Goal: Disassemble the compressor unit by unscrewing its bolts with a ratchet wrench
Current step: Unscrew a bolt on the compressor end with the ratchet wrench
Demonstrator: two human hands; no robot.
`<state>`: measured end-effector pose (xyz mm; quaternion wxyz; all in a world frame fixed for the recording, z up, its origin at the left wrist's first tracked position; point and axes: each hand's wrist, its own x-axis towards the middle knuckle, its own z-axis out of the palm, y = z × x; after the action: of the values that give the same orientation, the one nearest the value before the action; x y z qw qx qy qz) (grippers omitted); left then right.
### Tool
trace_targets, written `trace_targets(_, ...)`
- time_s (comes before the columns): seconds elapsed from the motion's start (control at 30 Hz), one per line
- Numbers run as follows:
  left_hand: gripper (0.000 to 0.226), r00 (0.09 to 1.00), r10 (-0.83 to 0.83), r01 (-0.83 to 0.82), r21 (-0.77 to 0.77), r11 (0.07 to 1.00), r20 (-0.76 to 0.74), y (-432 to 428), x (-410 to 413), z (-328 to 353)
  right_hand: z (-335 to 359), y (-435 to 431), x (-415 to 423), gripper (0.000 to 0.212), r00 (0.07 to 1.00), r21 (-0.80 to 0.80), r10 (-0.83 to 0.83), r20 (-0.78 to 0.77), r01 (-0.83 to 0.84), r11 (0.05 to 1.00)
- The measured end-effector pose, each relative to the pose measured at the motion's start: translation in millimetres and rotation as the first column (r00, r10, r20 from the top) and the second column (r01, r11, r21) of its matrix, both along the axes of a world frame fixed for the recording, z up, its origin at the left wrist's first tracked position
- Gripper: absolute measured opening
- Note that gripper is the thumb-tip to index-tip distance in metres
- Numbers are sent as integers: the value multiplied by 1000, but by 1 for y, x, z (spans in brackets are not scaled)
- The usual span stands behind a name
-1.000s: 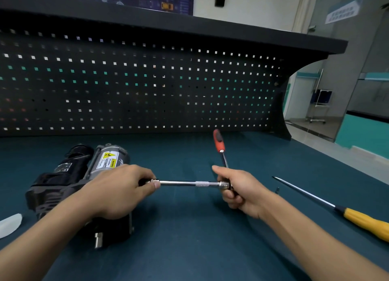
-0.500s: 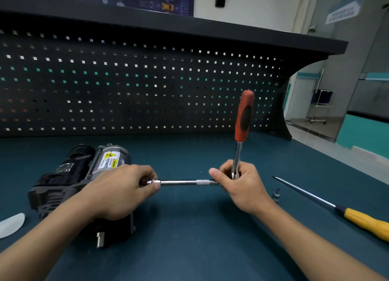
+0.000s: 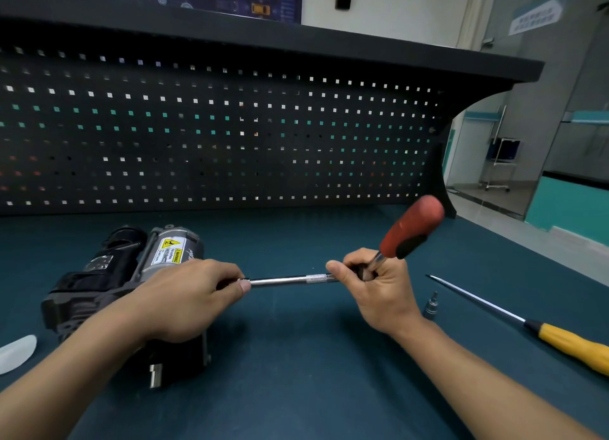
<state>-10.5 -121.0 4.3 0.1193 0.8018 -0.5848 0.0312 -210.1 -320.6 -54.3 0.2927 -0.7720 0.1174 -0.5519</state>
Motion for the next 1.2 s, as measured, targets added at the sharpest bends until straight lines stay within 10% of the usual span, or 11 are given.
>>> trace_targets(0.33, 34, 1000, 13, -13, -3, 1000, 15, -2, 1, -1, 3, -4, 0, 47, 943, 439, 104, -317, 48, 897)
trace_targets(0.57, 33, 1000, 14, -14, -19, 1000, 6, -2, 1, -2, 15, 1, 4, 56, 916, 842, 302, -265, 67, 535)
trace_targets(0.73, 34, 1000, 14, -14, -28, 1000, 11, -1, 1, -2, 20, -1, 2, 41, 879, 894, 389, -276, 86, 440)
trace_targets(1.2, 26, 1000, 13, -13, -46, 999, -3, 0, 1, -3, 3, -1, -3, 36, 972, 412, 169, -165, -88, 907)
